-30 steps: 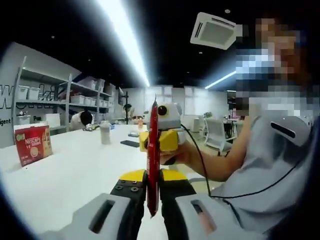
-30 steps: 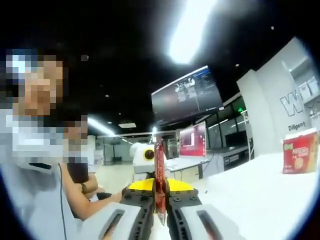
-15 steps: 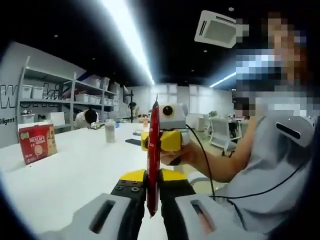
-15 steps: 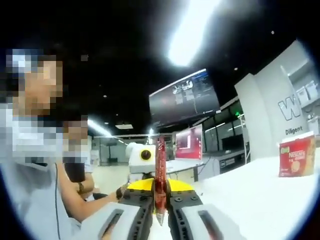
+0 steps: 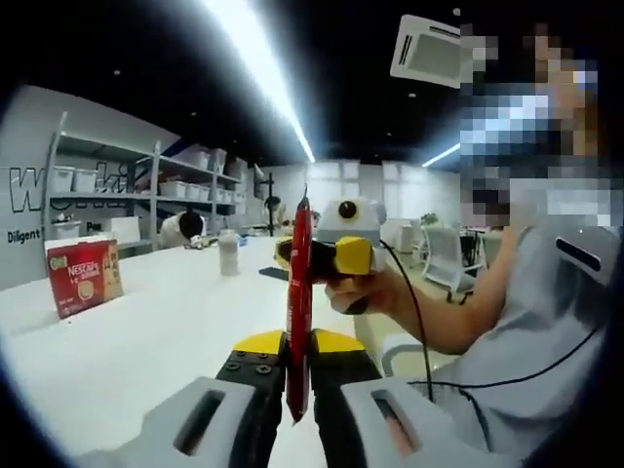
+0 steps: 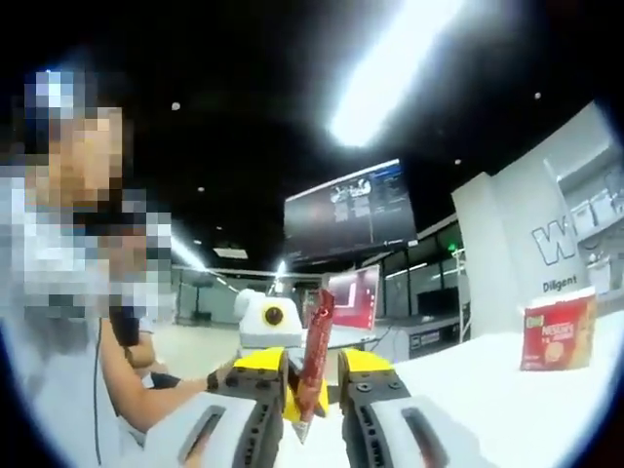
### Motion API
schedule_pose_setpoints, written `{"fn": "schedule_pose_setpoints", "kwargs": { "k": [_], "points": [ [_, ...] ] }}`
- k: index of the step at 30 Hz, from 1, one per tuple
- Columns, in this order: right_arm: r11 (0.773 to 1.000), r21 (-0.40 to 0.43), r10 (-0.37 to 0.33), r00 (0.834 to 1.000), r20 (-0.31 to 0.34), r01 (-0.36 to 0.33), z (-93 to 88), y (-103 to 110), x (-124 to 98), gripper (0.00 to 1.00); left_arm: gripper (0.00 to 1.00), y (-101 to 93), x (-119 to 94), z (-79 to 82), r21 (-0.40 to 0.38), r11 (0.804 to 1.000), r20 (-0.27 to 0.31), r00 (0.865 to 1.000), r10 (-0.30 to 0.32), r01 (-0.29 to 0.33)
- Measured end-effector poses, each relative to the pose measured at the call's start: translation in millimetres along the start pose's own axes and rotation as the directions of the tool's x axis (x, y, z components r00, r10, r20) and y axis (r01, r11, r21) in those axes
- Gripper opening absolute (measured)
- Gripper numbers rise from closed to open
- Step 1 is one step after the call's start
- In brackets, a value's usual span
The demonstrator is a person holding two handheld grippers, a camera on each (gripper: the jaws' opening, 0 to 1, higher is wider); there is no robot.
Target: Tear open the coffee pouch, take out the coffee, and pour the coffee from the pouch into the cup
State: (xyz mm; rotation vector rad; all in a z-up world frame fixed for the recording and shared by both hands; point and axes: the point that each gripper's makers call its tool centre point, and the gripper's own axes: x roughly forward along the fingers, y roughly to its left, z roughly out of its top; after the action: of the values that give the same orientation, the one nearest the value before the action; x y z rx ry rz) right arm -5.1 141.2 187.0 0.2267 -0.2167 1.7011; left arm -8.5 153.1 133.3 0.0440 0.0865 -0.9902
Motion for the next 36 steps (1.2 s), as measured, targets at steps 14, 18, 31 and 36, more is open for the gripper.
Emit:
{"fn": "schedule_pose_setpoints", "kwargs": {
  "k": [14, 18, 31, 36],
  "points": [
    [0.997, -0.053, -0.055, 0.995, -0.085, 0.050, -16.8, -12.5, -5.1, 0.29, 0.12, 8.2, 5.1, -5.5, 0.004, 0.999, -0.026, 0.999, 0.044, -0.044],
    [0.995, -0.064, -0.076, 0.994, -0.084, 0.071, -15.2, -18.9, -9.7, 0.29, 0.12, 10.9, 4.7, -8.1, 0.016, 0.998, -0.037, 0.998, 0.056, -0.055],
    [0.975, -0.156, -0.179, 0.976, -0.120, 0.159, -22.8, -47.9, -28.7, 0.35, 0.12, 18.6, -7.5, 4.4, 0.015, 0.995, 0.020, 0.995, 0.093, -0.094],
    [0.962, -0.189, -0.227, 0.964, -0.137, 0.199, -27.4, -55.9, -38.0, 0.40, 0.12, 21.5, -8.1, 4.2, 0.008, 0.995, 0.021, 0.995, 0.099, -0.099]
  ]
}}
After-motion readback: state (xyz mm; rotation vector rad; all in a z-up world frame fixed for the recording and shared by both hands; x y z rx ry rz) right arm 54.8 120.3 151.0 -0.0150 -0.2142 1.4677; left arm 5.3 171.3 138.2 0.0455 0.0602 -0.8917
